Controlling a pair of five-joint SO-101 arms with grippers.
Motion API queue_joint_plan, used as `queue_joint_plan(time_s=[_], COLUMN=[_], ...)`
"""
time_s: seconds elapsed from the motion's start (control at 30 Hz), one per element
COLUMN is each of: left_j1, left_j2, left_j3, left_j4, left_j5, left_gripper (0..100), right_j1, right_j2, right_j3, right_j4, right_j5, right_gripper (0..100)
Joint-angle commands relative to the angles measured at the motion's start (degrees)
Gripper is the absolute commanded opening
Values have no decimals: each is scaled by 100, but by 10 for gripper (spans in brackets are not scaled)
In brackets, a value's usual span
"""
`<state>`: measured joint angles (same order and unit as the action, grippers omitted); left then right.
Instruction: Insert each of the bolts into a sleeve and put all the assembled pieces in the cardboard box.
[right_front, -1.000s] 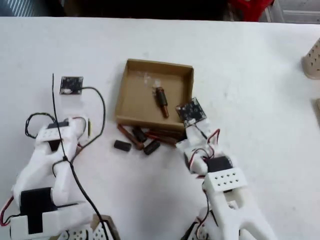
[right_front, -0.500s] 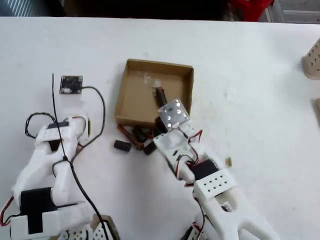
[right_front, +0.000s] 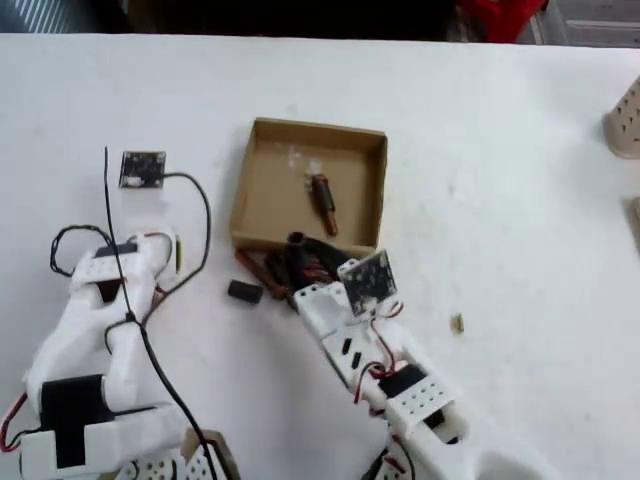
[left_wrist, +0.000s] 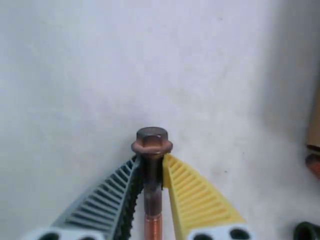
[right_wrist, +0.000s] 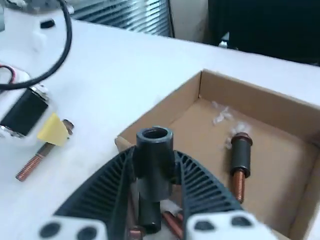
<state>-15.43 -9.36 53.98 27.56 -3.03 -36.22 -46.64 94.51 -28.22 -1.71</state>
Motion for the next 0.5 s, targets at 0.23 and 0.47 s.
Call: queue_joint_plan(time_s=[0.23,0.47], left_j1=[-75,-75], left_j2=[-277,-277], left_j3=[-35,-35], left_j4=[-176,-176], left_j5=[9,9], left_gripper=[20,20], right_j1=[-154,-136], right_j2=[-101,-92], right_j3=[123,62], right_j4=[-813,-813], right_j5=[-53,-62], right_gripper=[17,17])
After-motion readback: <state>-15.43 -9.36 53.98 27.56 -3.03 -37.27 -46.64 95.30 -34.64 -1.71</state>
